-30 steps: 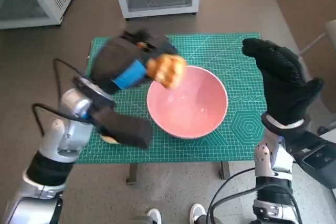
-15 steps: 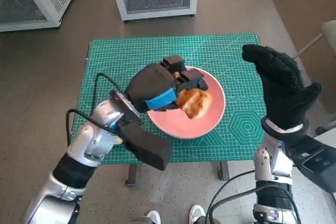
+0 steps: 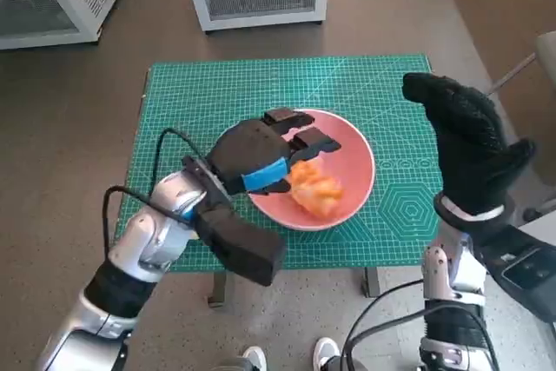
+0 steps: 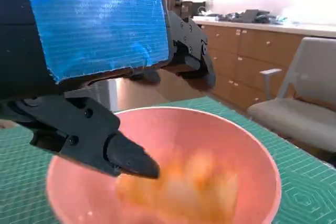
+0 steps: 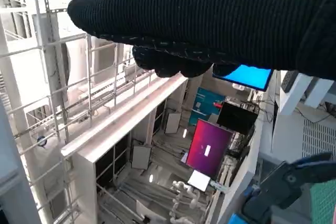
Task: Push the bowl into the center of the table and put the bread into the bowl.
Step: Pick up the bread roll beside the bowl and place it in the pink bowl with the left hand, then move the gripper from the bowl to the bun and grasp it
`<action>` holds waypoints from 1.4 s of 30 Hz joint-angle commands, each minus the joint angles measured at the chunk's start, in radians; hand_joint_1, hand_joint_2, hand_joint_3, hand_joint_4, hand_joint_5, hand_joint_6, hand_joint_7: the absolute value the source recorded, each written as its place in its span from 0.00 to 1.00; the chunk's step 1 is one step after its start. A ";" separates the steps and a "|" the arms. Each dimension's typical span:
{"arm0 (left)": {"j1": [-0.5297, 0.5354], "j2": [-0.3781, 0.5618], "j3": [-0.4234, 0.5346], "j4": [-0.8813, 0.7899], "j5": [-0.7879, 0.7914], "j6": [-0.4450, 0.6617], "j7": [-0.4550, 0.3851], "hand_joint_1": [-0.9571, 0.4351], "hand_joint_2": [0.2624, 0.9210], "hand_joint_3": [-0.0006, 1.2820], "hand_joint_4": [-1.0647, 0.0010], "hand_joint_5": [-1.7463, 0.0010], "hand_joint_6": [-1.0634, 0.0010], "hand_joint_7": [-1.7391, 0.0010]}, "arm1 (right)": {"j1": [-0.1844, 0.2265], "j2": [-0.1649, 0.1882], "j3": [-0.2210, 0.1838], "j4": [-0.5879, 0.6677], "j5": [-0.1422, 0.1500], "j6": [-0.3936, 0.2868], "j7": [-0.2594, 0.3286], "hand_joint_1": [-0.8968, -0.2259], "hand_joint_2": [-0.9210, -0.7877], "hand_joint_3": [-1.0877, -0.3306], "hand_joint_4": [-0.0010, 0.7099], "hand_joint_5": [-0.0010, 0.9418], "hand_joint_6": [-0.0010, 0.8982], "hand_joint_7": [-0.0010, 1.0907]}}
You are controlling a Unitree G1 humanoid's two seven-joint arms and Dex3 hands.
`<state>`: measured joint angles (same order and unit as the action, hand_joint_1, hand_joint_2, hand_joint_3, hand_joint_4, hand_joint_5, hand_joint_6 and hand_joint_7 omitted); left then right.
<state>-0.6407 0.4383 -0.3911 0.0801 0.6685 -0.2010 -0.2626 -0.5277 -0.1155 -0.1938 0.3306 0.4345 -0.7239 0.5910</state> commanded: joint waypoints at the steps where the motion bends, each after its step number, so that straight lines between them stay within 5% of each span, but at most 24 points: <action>1: 0.031 0.009 0.035 -0.070 -0.013 0.035 -0.030 0.31 1.00 0.01 0.86 1.00 0.81 0.85 | 0.025 -0.002 0.002 0.008 -0.010 0.013 -0.011 0.77 0.00 0.78 0.63 0.01 0.13 0.56; 25: 0.268 0.166 0.375 -0.546 -0.184 0.262 -0.254 0.36 0.87 0.00 0.86 1.00 0.80 0.91 | 0.032 -0.001 0.013 -0.006 0.002 0.030 -0.004 0.76 0.00 0.79 0.64 0.01 0.14 0.56; 42: 0.439 0.255 0.471 -0.665 -0.206 0.437 -0.389 0.44 0.72 0.00 0.85 1.00 0.77 0.95 | 0.030 0.001 0.015 -0.010 0.016 0.051 0.008 0.74 0.00 0.80 0.64 0.01 0.13 0.57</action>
<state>-0.2281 0.6730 0.0727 -0.5689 0.4737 0.2126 -0.6264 -0.5213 -0.1148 -0.1815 0.3200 0.4380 -0.6889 0.5886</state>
